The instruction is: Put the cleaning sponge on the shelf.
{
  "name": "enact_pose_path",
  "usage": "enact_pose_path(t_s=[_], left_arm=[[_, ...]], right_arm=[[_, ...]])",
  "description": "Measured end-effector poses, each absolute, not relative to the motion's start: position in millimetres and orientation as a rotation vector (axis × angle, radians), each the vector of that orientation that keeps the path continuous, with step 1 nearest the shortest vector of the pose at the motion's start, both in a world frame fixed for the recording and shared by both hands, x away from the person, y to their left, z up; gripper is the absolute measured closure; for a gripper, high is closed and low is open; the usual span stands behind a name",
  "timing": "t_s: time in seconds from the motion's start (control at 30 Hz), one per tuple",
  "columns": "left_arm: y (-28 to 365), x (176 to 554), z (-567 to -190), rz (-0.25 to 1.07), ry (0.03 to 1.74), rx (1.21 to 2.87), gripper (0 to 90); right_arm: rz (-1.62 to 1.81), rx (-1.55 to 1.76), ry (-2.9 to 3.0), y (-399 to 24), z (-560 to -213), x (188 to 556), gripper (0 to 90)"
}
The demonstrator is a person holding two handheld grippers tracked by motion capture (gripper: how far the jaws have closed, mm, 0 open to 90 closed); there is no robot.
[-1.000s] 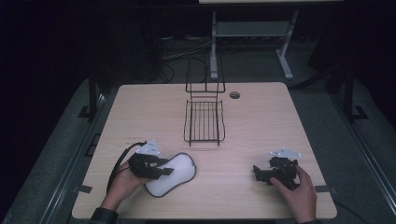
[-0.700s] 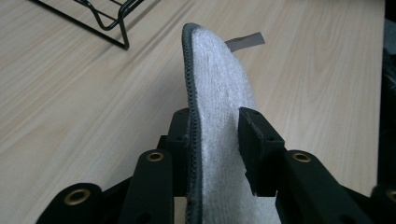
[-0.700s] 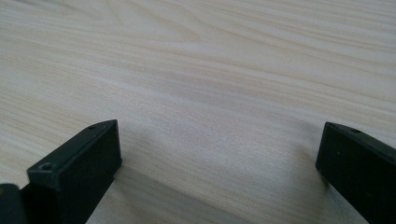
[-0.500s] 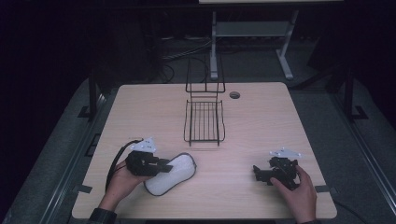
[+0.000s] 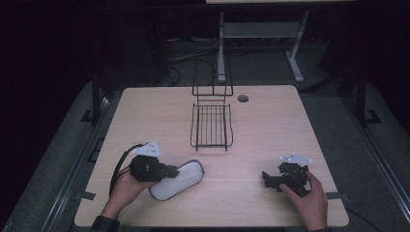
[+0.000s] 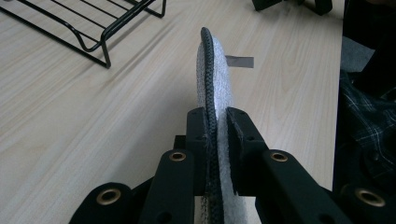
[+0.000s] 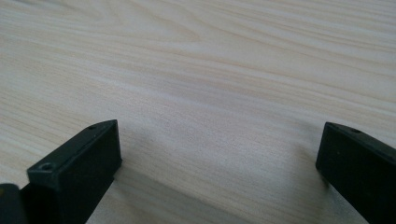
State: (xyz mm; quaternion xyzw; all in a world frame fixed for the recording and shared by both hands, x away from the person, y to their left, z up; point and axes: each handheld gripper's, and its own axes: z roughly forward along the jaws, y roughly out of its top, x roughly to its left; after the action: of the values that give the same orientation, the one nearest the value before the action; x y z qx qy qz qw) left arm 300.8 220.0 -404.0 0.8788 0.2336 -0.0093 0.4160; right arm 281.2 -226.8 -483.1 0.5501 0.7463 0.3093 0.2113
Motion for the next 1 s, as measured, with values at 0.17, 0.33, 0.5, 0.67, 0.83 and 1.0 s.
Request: enact_pose_path(t_s=[0.17, 0.33, 0.5, 0.67, 0.83, 1.0], left_arm=[[221.7, 300.4, -401.7, -0.015, 0.603, 2.201, 79.4], [224.9, 300.8, -398.6, -0.01, 0.617, 2.184, 79.4], [230.3, 302.6, -394.8, 0.012, 0.634, 2.173, 79.4], [235.6, 305.2, -390.0, 0.039, 0.658, 2.155, 79.5], [239.7, 308.0, -384.4, 0.065, 0.683, 2.127, 79.7], [242.9, 312.4, -380.2, 0.073, 0.693, 2.101, 79.7]], right_arm=[[0.859, 1.528, 2.074, -226.9, -483.1, 281.1, 0.0], [0.859, 1.527, 2.075, -226.9, -483.1, 281.2, 0.0], [0.859, 1.527, 2.075, -226.9, -483.1, 281.2, 0.0], [0.859, 1.527, 2.075, -226.9, -483.1, 281.2, 0.0], [0.859, 1.527, 2.075, -226.9, -483.1, 281.2, 0.0], [0.859, 1.527, 2.075, -226.9, -483.1, 281.2, 0.0]])
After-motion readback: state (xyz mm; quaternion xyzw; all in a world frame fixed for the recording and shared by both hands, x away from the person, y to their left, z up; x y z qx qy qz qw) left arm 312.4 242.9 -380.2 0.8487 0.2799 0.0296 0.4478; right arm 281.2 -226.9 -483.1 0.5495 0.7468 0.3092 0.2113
